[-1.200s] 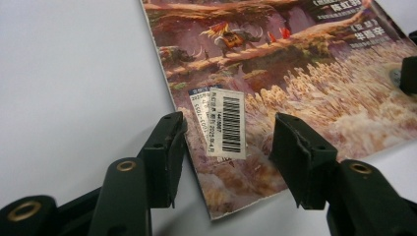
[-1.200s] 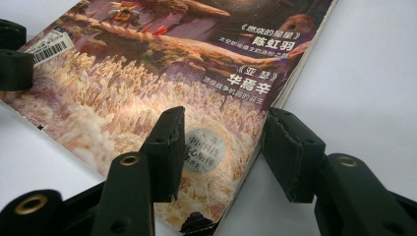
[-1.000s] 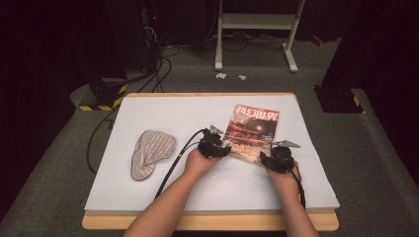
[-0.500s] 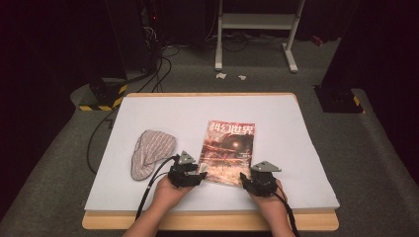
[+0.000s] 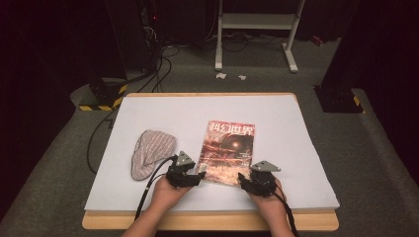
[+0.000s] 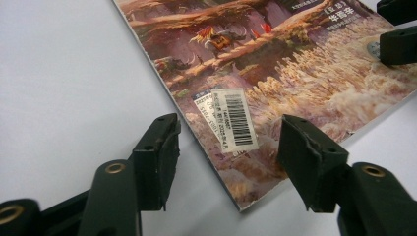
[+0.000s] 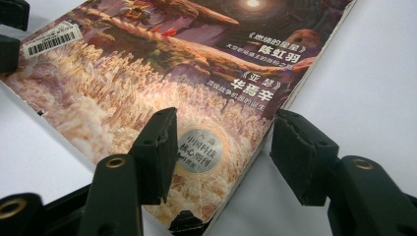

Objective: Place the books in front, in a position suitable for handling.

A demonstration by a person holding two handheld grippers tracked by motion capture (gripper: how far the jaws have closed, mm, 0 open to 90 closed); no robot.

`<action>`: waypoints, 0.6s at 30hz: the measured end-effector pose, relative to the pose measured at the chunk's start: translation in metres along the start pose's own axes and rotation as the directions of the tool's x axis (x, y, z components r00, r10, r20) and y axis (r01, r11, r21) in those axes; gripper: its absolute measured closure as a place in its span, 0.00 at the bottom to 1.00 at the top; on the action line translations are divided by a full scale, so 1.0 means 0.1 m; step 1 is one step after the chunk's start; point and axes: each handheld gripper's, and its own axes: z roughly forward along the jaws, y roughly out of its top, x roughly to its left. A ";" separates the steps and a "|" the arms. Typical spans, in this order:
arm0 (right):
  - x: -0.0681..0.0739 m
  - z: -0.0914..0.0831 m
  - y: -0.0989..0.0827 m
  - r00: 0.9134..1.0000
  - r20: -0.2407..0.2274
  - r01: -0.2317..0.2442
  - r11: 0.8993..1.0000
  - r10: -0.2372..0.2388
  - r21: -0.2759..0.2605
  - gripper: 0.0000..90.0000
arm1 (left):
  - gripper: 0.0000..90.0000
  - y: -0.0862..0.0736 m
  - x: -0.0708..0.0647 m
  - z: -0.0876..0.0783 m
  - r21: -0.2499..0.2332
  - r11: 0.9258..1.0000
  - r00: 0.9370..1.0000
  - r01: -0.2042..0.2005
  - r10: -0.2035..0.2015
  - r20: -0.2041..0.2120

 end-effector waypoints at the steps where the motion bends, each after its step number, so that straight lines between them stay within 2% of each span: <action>1: 0.00 0.00 0.00 1.000 -0.001 -0.002 1.000 0.002 0.000 0.48 | 0.44 0.01 0.00 0.01 0.000 1.000 1.000 0.000 0.000 0.002; 7: -0.03 0.02 0.03 1.000 0.001 -0.004 1.000 0.004 0.002 0.47 | 0.39 0.07 0.03 0.10 0.018 1.000 1.000 -0.007 0.007 -0.014; 9: -0.07 0.06 0.07 1.000 0.007 -0.019 1.000 0.019 0.005 0.47 | 0.42 0.11 0.03 0.13 0.016 1.000 1.000 -0.009 0.009 -0.015; 12: -0.11 0.14 0.15 0.999 0.002 -0.039 0.999 0.039 0.015 0.47 | 0.42 0.17 0.06 0.21 0.030 1.000 1.000 0.002 -0.003 0.010; 18: -0.16 0.23 0.27 0.999 0.018 -0.052 0.998 0.051 0.037 0.47 | 0.42 0.21 0.10 0.25 0.025 1.000 1.000 0.018 -0.018 0.012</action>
